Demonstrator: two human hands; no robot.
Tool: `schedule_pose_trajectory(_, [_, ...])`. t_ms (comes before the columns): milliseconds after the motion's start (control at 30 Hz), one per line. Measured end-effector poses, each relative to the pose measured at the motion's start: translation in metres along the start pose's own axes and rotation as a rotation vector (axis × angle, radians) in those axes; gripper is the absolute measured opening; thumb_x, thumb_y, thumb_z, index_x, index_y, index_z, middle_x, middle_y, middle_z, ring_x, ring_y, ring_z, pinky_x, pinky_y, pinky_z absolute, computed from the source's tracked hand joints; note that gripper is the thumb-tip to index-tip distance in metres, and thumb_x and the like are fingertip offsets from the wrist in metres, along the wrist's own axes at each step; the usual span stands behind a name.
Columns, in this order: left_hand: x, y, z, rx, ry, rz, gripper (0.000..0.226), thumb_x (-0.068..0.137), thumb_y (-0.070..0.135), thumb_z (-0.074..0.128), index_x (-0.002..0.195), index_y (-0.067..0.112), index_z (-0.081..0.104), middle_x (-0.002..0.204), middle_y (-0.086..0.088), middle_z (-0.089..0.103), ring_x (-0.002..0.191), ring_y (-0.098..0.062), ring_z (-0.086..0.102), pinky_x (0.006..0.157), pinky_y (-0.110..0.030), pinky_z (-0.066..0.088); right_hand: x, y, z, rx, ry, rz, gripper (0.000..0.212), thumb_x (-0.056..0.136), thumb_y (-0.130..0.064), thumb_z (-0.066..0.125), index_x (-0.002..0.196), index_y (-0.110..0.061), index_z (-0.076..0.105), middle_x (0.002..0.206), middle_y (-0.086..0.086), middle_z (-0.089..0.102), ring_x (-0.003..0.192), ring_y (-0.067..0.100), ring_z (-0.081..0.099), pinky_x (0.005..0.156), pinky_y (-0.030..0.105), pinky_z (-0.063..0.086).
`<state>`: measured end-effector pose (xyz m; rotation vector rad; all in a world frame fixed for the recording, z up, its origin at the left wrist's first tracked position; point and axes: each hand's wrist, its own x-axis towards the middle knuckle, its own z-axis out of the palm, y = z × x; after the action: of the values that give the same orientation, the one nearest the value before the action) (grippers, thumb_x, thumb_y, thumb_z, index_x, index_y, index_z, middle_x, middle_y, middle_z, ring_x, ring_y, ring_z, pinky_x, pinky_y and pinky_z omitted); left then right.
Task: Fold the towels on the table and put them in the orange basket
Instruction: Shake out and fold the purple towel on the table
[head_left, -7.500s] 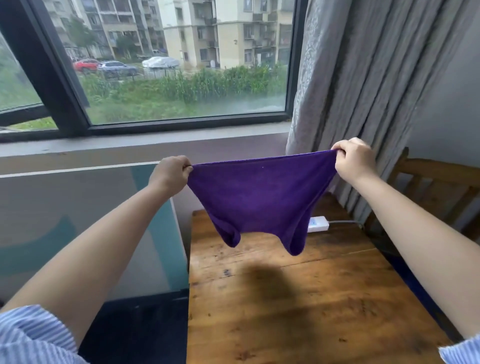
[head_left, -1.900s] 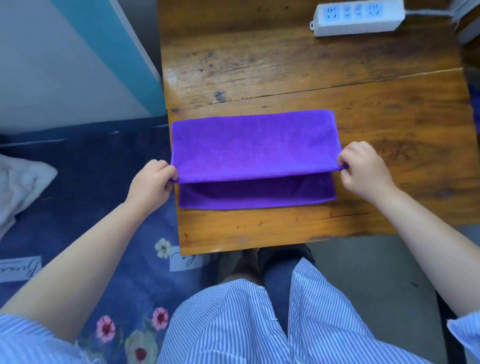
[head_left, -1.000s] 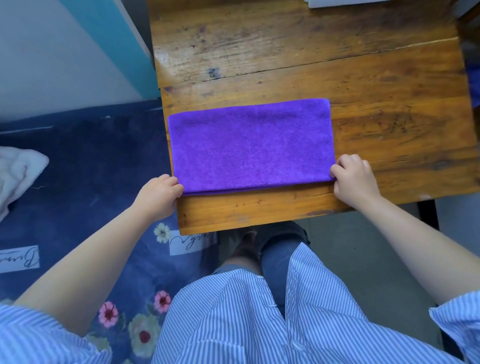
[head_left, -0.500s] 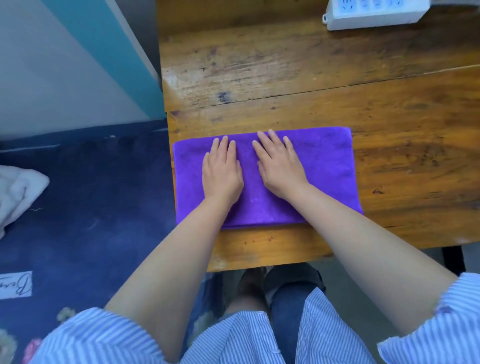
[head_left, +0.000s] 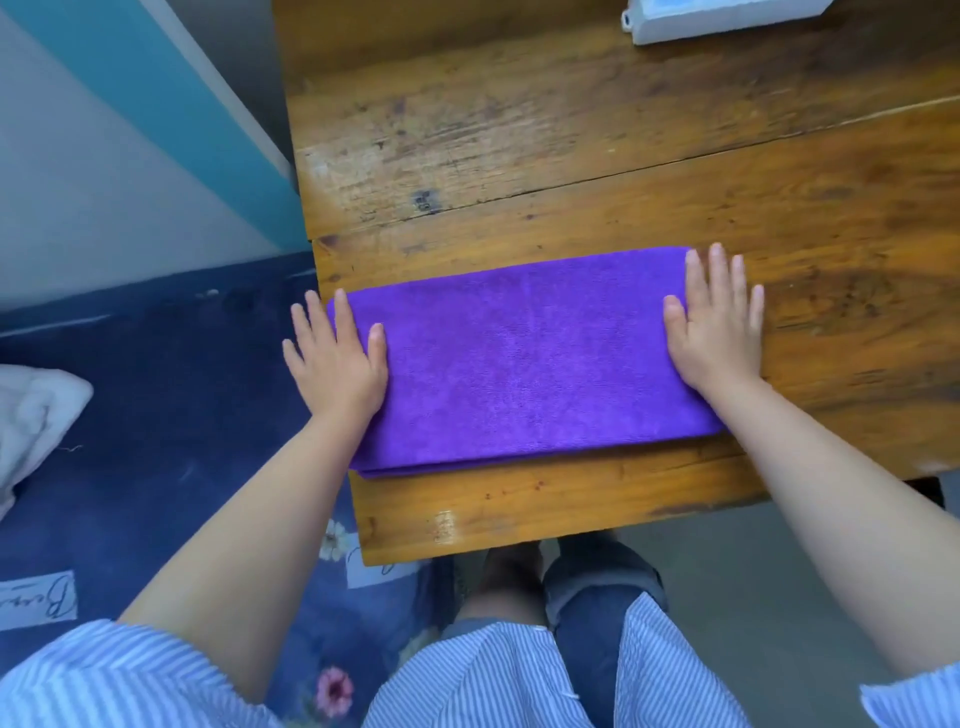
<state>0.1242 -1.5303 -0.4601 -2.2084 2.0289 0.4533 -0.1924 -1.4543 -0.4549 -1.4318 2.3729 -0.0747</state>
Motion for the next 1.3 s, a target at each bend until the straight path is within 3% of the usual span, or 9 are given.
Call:
schedule_pose_trajectory(100, [-0.016, 0.015, 0.0, 0.031, 0.044, 0.133, 0.06, 0.094, 0.034, 0.039, 0.145, 0.007, 0.019, 0.155, -0.018, 0.007, 0.144, -0.031, 0.002, 0.114, -0.048, 0.005, -0.026, 0.007, -0.003, 0.094, 0.037, 0.109, 0.054, 0.095, -0.023, 0.04, 0.142, -0.003, 0.022, 0.153, 0.015, 0.018, 0.142, 0.029, 0.012, 0.115, 0.043, 0.008])
schedule_pose_trajectory(267, [-0.054, 0.069, 0.02, -0.019, -0.053, 0.452, 0.061, 0.093, 0.032, 0.044, 0.144, 0.007, 0.023, 0.154, -0.015, 0.013, 0.144, -0.031, 0.006, 0.115, -0.043, 0.006, -0.064, -0.012, 0.0, 0.142, 0.037, 0.184, 0.057, 0.089, -0.021, 0.052, 0.138, -0.003, 0.029, 0.137, 0.017, 0.042, 0.126, 0.034, 0.036, 0.101, 0.043, 0.032])
schedule_pose_trajectory(500, [-0.064, 0.092, 0.044, 0.042, -0.067, 0.37, 0.062, 0.094, 0.043, 0.032, 0.147, 0.016, 0.013, 0.157, -0.005, 0.004, 0.145, -0.02, -0.001, 0.113, -0.037, -0.008, -0.059, -0.023, -0.007, 0.223, -0.033, 0.333, 0.063, 0.089, -0.021, 0.054, 0.14, -0.002, 0.022, 0.134, 0.019, 0.04, 0.122, 0.036, 0.041, 0.099, 0.038, 0.037])
schedule_pose_trajectory(700, [-0.068, 0.096, 0.042, 0.065, -0.065, 0.34, 0.062, 0.094, 0.042, 0.031, 0.147, 0.016, 0.011, 0.157, -0.005, 0.003, 0.145, -0.02, -0.002, 0.115, -0.039, -0.005, -0.051, -0.021, -0.016, 0.258, -0.11, 0.417, 0.039, 0.088, -0.022, 0.057, 0.117, 0.002, 0.046, 0.121, 0.022, 0.055, 0.115, 0.036, 0.048, 0.091, 0.04, 0.043])
schedule_pose_trajectory(1000, [-0.065, 0.095, 0.039, 0.056, -0.091, 0.36, 0.061, 0.095, 0.042, 0.031, 0.147, 0.017, 0.01, 0.157, -0.004, 0.0, 0.145, -0.019, -0.003, 0.116, -0.04, -0.002, -0.047, -0.026, -0.017, 0.224, -0.152, 0.423, 0.03, 0.089, -0.023, 0.052, 0.111, -0.004, 0.057, 0.123, 0.015, 0.056, 0.12, 0.033, 0.043, 0.099, 0.038, 0.035])
schedule_pose_trajectory(1133, [-0.066, 0.081, 0.028, -0.002, -0.084, 0.383, 0.057, 0.095, 0.037, 0.035, 0.145, 0.016, 0.019, 0.157, -0.005, 0.002, 0.145, -0.021, -0.001, 0.116, -0.04, 0.003, -0.051, -0.035, -0.027, 0.23, -0.072, 0.408, 0.028, 0.086, -0.02, 0.052, 0.107, -0.003, 0.058, 0.122, 0.017, 0.052, 0.12, 0.034, 0.04, 0.1, 0.041, 0.032])
schedule_pose_trajectory(1233, [-0.071, 0.056, 0.017, -0.085, -0.056, 0.323, 0.052, 0.095, 0.031, 0.038, 0.142, 0.012, 0.028, 0.156, -0.007, 0.008, 0.145, -0.022, 0.003, 0.116, -0.041, 0.009, -0.058, -0.05, -0.039, 0.366, -0.004, 0.332, 0.019, 0.084, -0.016, 0.053, 0.097, -0.002, 0.056, 0.111, 0.02, 0.058, 0.103, 0.034, 0.051, 0.08, 0.036, 0.04])
schedule_pose_trajectory(1300, [-0.073, 0.033, 0.009, -0.124, -0.043, 0.292, 0.049, 0.095, 0.027, 0.04, 0.139, 0.009, 0.033, 0.155, -0.008, 0.012, 0.144, -0.023, 0.006, 0.115, -0.04, 0.013, -0.067, -0.068, -0.045, 0.459, 0.042, 0.256, 0.012, 0.083, -0.013, 0.054, 0.091, -0.003, 0.054, 0.102, 0.019, 0.062, 0.089, 0.033, 0.053, 0.068, 0.031, 0.036])
